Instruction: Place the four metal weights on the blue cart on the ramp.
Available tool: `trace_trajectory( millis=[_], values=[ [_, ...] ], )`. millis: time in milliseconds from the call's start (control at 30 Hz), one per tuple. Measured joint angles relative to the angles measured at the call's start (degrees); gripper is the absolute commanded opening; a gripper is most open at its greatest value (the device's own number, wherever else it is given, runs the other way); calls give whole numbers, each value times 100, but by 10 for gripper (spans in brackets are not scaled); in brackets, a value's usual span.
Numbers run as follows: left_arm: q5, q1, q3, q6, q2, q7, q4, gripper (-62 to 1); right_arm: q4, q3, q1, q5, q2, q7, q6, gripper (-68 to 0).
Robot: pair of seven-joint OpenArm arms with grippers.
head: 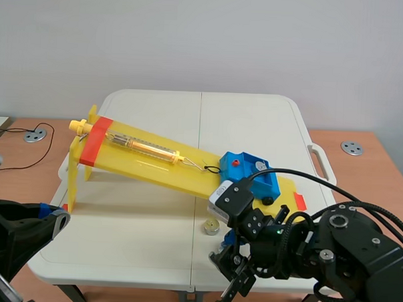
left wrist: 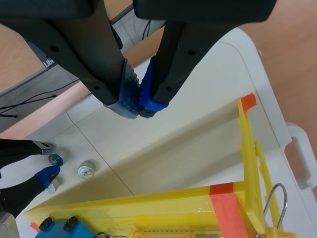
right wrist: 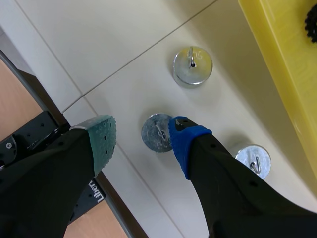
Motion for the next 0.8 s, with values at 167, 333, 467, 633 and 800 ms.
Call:
trace_trajectory(
  millis=[167, 333, 467, 633, 800],
  values=[
    [0, 0, 0, 0, 0, 9, 0, -582, -52, -129, 0, -2, 0, 46, -2, -416],
    [0, 0, 0, 0, 0, 20, 0, -582, -210, -127, 31, 0, 0, 304, -22, -441],
    [0, 0, 0, 0, 0, 22, 0, -582, -251, -127, 79, -2, 0, 345, -28, -491],
    [0, 0, 0, 0, 0, 22, 0, -582, -251, -129, 79, 0, -2, 317, -223, -537],
    [0, 0, 0, 0, 0, 22, 0, -582, -251, -129, 79, 4, -2, 299, -354, -605]
  ],
)
